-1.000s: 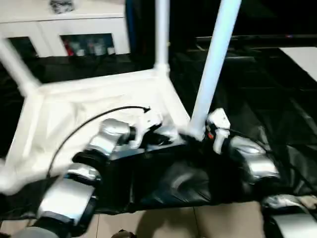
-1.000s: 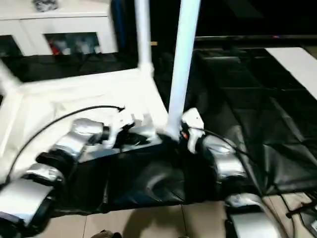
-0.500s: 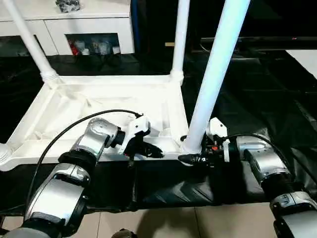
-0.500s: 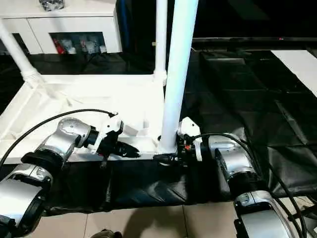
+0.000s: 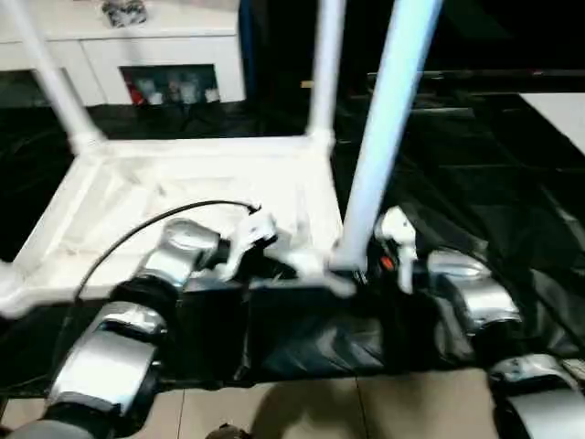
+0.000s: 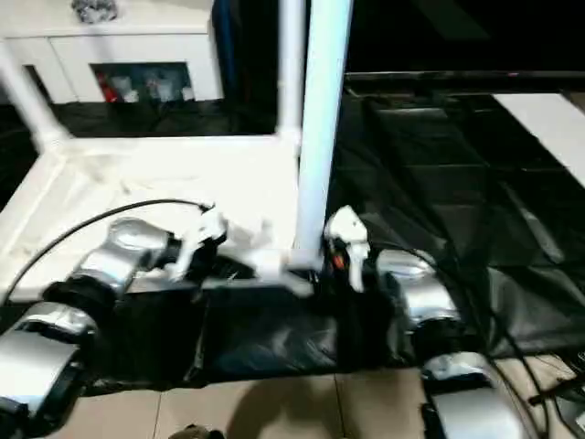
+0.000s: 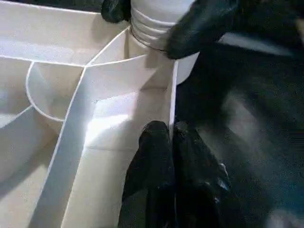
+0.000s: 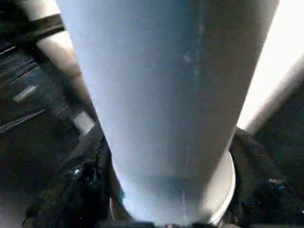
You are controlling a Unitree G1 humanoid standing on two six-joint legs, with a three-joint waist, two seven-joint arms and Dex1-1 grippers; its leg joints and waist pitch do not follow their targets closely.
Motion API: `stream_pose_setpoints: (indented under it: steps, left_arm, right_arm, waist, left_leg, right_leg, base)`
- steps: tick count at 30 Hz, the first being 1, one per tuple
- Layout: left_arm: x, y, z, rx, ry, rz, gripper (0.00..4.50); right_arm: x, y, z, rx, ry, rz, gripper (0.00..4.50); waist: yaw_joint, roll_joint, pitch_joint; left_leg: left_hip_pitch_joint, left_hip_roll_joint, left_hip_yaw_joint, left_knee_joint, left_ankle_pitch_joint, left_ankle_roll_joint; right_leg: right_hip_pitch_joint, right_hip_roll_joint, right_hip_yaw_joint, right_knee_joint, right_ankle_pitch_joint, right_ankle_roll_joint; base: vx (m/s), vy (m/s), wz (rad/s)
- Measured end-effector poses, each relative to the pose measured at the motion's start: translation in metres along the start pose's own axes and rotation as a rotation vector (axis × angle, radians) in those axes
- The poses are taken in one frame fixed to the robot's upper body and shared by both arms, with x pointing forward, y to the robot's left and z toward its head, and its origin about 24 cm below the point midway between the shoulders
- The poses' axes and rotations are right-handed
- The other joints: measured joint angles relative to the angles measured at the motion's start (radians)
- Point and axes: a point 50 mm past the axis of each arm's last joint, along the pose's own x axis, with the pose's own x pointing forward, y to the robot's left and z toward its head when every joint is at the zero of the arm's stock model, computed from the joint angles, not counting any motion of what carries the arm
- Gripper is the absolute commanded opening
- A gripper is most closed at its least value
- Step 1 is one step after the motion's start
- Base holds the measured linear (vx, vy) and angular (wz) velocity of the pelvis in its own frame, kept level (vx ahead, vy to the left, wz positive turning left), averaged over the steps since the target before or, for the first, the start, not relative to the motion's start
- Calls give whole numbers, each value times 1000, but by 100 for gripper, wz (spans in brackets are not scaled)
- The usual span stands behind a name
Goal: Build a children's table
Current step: Rotate leg to tighten
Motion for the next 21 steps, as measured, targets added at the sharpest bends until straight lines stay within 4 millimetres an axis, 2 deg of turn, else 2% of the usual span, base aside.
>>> stream_pose_setpoints:
  steps: [4,8,9,10,12,15,18,21]
  left_arm:
    - [21,-2,8,-52,-24,107,0]
    - [28,-4,11,-64,-31,142,0]
    - [28,-3,11,-64,-31,143,0]
    - [28,-4,11,-63,-31,142,0]
    - [28,-4,12,-61,-32,142,0]
    - [26,-4,12,-46,-35,124,0]
    - [23,-6,12,-25,-45,92,0]
    - [19,-7,11,-23,-66,48,0]
  right_arm:
    - [15,-4,2,60,-34,-283,270]
    - [20,-2,2,68,-58,-382,270]
    - [21,-1,2,69,-68,-391,326]
    - [21,-1,1,69,-79,-398,340]
    - [23,0,1,70,-92,-397,346]
    - [21,-1,2,55,-104,-367,384]
    - [18,-1,3,25,-105,-297,394]
    - [12,-2,4,-32,-95,-219,429]
  waist:
    - [-20,-3,-1]
    - [-23,-1,-2]
    - [-23,-1,-2]
    - [-23,-1,-2]
    - [-23,-2,-1]
    - [-23,-2,-1]
    - [-20,-2,-1]
    - [-11,-3,-1]
  left_leg:
    - [2,-2,-1,0,0,0]
    - [3,-3,-1,-2,0,0]
    - [3,-3,-1,-3,0,0]
    - [3,-3,-1,-3,0,0]
    - [3,-3,-1,-3,0,0]
    - [0,-3,-1,-3,0,0]
    - [-2,-3,-1,-3,0,0]
    - [-5,-1,0,-3,0,0]
  right_leg:
    - [0,0,1,-3,-1,2]
    - [0,0,3,-3,-2,3]
    - [0,0,3,-3,-2,3]
    - [0,0,3,-3,-2,3]
    - [-1,0,3,-3,-2,3]
    - [-2,0,3,-3,-2,3]
    - [-3,0,3,-2,3,-3]
    - [-5,0,0,-1,0,2]
  base:
    - [0,0,0]
    - [0,0,0]
    - [0,0,0]
    - [0,0,0]
    - [0,0,0]
    - [0,0,0]
    - [0,0,0]
    - [17,-2,0]
